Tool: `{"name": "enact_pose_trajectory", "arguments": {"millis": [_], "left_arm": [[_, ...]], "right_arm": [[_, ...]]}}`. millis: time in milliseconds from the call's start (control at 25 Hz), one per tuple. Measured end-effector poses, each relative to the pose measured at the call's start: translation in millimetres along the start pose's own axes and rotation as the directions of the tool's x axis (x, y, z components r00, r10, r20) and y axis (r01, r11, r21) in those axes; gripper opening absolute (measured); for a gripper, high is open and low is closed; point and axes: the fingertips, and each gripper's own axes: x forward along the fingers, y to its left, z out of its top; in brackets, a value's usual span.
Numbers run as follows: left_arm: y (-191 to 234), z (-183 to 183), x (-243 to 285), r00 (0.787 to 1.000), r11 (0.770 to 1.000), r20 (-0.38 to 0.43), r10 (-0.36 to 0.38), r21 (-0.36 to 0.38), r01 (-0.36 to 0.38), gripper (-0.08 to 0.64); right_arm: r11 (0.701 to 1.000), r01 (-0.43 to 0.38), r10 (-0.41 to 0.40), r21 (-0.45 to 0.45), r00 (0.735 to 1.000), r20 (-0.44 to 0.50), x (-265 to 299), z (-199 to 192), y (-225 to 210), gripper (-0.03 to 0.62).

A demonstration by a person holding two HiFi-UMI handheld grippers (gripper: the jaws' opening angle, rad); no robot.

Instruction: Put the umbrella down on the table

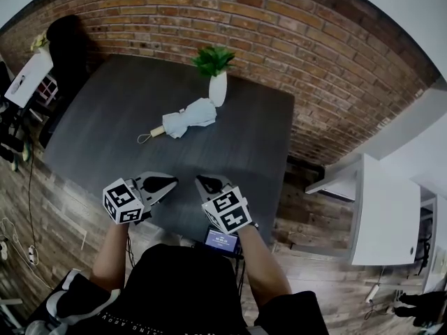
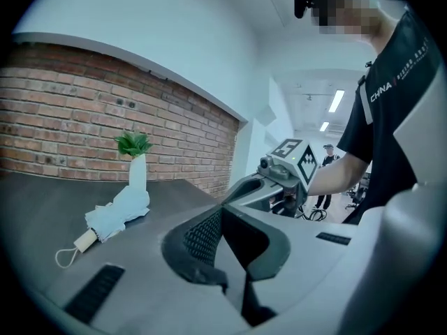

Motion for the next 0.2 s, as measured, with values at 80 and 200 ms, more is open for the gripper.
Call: {"name": "enact_pose_trajectory", "arguments": {"millis": [80, 200], "left_arm": [[3.9, 2.0, -0.9, 1.0, 1.0, 0.017, 0.013, -0.014, -0.012, 0.003], [6.4, 6.0, -1.7, 0.999, 0.999, 0.049, 0.01, -0.045, -0.008, 0.003]], "right_arm": [[1.0, 0.002, -0.002, -0.018, 1.0, -0.009, 0.7, -0.9, 0.7, 0.008], [1.0, 0.001, -0.001, -0.029, 1.0, -0.017, 1.2, -2.2, -0.1, 0.008]]}}
